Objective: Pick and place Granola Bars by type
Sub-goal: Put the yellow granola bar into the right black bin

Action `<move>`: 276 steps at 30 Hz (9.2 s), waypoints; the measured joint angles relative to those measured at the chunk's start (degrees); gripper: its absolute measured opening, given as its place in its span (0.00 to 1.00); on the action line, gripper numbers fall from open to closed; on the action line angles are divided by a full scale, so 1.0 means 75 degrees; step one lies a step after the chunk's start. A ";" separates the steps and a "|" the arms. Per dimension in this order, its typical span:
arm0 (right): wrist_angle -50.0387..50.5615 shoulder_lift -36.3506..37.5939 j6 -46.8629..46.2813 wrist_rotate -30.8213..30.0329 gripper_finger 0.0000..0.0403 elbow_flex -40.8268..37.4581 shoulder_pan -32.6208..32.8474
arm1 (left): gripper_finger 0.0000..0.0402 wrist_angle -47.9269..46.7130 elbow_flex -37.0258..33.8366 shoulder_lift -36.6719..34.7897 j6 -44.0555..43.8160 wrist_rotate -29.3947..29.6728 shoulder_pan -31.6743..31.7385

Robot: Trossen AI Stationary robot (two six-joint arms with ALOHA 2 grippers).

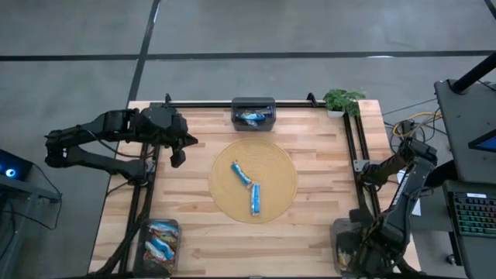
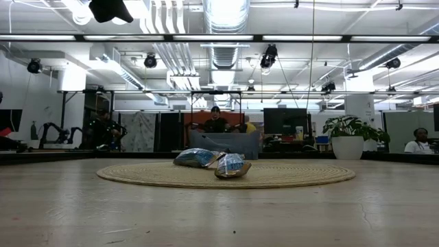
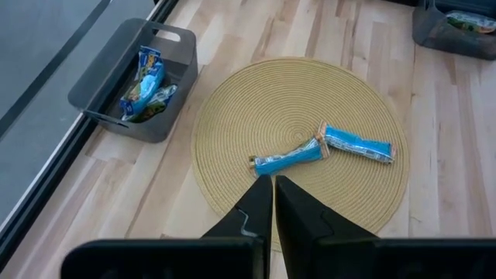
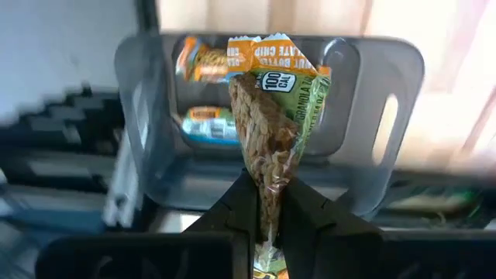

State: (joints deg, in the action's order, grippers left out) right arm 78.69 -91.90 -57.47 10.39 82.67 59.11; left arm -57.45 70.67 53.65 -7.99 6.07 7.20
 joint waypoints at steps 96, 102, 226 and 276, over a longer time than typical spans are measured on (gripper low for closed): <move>-0.0951 0.0347 0.4912 -0.3468 0.46 0.2473 -0.4273 | 0.00 0.0307 0.0000 0.0358 0.0298 -0.0137 0.0003; -0.0929 0.0353 0.5800 -0.3474 0.42 0.3188 -0.4655 | 0.00 0.0458 0.0003 0.0358 0.0463 -0.0138 0.0003; -0.1211 0.0356 0.5747 -0.2762 0.02 0.2827 -0.6408 | 0.11 0.0213 0.2319 0.7693 0.6431 -0.0181 -0.0087; -0.6109 0.2105 0.7379 -0.6009 0.72 0.2845 -0.6467 | 0.10 0.5389 0.4785 0.4502 0.1592 -0.2745 0.0527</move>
State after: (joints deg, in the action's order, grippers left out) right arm 32.87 -76.11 -2.13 -34.68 104.01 10.61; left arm -17.04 106.56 87.42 3.95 -14.52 11.16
